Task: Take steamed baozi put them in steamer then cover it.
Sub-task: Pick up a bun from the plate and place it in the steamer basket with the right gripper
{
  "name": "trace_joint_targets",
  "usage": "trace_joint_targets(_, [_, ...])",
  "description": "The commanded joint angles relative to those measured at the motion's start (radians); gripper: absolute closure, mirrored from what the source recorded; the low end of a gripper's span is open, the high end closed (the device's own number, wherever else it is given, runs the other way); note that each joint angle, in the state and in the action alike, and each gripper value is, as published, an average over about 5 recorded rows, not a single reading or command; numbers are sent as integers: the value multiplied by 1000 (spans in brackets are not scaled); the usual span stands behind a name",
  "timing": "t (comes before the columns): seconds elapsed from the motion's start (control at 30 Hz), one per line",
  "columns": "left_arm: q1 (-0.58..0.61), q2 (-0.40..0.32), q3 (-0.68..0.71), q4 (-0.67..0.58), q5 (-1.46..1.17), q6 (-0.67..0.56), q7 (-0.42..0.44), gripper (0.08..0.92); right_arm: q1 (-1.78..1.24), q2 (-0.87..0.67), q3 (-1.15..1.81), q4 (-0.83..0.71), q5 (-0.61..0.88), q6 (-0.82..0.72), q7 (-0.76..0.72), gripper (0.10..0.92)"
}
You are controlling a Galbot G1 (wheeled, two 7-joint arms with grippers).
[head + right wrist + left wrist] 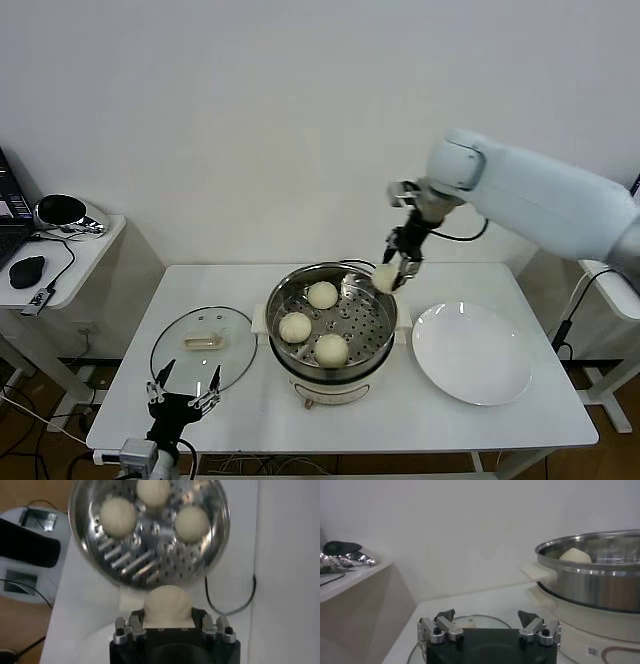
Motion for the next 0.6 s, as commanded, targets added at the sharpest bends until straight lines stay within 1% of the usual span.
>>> trace_joint_targets(0.03, [6,4,-6,-16,-8,0,0,177,1,221,-98,-93,41,-29,-6,431])
trace_joint_targets(0.17, [4,-2,-3,-15,-8,1,0,177,-31,236,-99,-129,-19,-14,-5,431])
trace_joint_targets(0.33, [1,-6,1,-1,-7,0,-1,177,-58,226,-104,-130,-88,7,-5,431])
trace_joint_targets(0.6, [-4,-10,6,13,-7,0,-1,177,-102,216,-90,-146,-127,13,6,431])
